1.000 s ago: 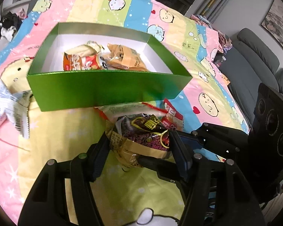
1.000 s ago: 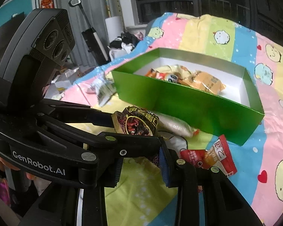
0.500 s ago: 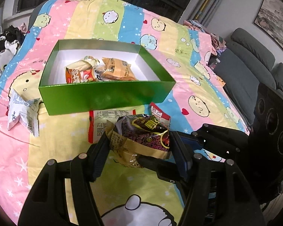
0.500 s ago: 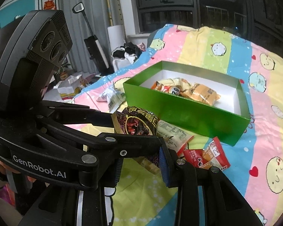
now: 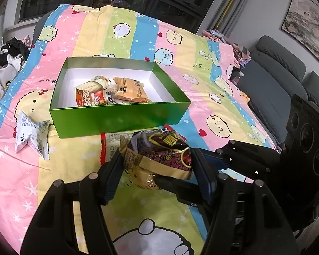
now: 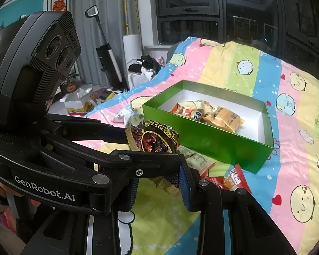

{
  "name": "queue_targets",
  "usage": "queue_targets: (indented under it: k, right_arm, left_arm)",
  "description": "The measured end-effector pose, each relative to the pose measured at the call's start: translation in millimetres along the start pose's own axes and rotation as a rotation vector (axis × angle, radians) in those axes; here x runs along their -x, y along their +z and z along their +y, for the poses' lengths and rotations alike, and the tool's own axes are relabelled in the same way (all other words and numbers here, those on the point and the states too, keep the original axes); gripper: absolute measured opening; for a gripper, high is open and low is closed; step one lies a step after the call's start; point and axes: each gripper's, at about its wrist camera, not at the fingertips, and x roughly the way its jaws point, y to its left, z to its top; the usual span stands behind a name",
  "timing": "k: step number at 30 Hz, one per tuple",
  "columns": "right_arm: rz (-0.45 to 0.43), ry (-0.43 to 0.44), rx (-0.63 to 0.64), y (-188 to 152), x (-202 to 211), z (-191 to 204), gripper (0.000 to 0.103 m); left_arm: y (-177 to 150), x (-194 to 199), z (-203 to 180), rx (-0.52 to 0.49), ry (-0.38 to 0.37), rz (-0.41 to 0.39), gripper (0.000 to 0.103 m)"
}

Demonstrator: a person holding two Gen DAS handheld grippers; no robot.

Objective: Organize snacks
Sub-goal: 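Carry the gold chocolate bag with the left gripper into the green box and release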

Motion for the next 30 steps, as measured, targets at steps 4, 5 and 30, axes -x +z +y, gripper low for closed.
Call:
queue_targets:
  k: [4, 5, 30]
  right_arm:
    - [-0.006, -0.006, 0.006, 0.2, 1.9, 2.3, 0.036]
    - [-0.006, -0.007, 0.008, 0.7, 1.8, 2.4, 0.036]
    - [0.004, -0.008, -0.005, 1.0, -8.1, -8.7, 0.036]
  left_arm:
    - [0.5, 1.8, 0.2, 0.000, -0.004, -0.009, 0.063]
    - [0.8, 2.0, 0.4, -0.001, -0.004, -0.011, 0.063]
    - [9.3, -17.1, 7.3, 0.000, 0.000, 0.015, 0.063]
